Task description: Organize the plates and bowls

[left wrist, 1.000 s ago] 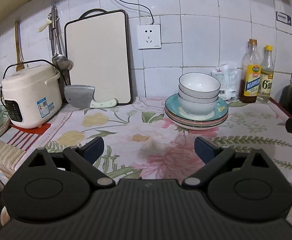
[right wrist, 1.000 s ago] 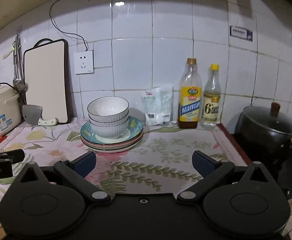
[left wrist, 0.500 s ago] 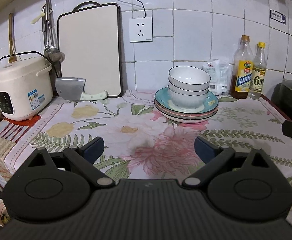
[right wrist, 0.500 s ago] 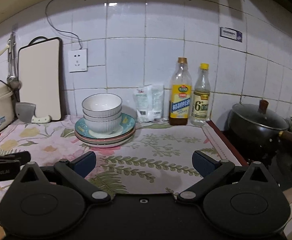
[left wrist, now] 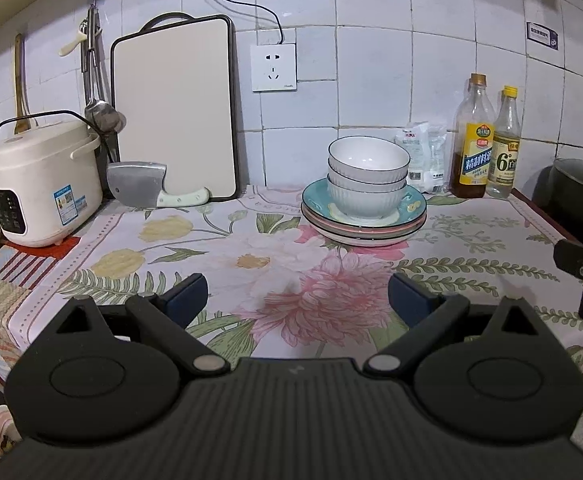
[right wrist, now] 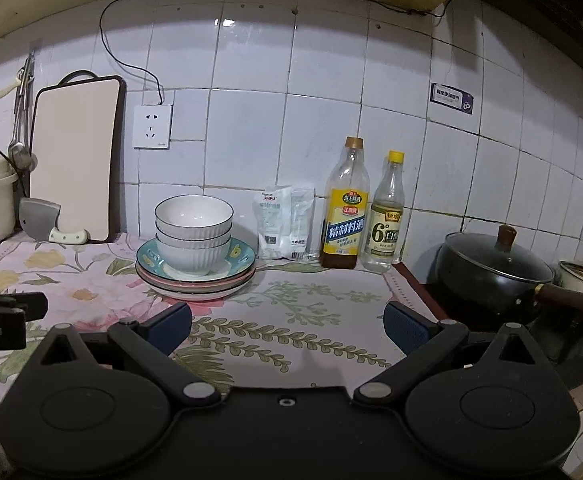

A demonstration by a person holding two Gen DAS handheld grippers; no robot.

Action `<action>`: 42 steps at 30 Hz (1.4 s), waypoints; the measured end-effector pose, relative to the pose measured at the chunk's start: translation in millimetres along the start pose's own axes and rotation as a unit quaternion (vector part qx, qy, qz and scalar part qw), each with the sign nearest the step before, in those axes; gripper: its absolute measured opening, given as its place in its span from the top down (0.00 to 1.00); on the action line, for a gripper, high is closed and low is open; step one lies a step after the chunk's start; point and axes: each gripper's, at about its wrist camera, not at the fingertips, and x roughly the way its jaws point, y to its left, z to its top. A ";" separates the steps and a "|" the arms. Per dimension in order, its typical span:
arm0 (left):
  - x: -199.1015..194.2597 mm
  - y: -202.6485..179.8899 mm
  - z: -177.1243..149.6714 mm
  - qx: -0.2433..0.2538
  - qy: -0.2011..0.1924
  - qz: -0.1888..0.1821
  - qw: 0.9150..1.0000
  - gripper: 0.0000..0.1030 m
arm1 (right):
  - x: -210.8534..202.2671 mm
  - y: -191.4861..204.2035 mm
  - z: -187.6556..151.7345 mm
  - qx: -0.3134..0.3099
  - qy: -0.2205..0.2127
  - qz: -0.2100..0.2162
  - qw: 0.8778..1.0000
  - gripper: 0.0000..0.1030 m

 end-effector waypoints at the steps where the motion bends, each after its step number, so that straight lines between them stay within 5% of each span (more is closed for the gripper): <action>1: -0.7 0.4 -0.4 0.000 0.000 0.000 1.000 0.05 | -0.1 -0.8 -0.4 0.002 0.001 0.001 1.000 0.00; 38: -14.5 2.0 -8.5 -0.009 -0.010 -0.005 1.000 0.03 | -9.5 0.3 -6.8 0.001 0.001 0.005 1.000 0.00; 42: -15.9 5.1 -8.8 -0.014 -0.016 -0.026 0.999 0.03 | -9.1 0.1 -7.0 0.001 0.002 0.004 1.000 0.00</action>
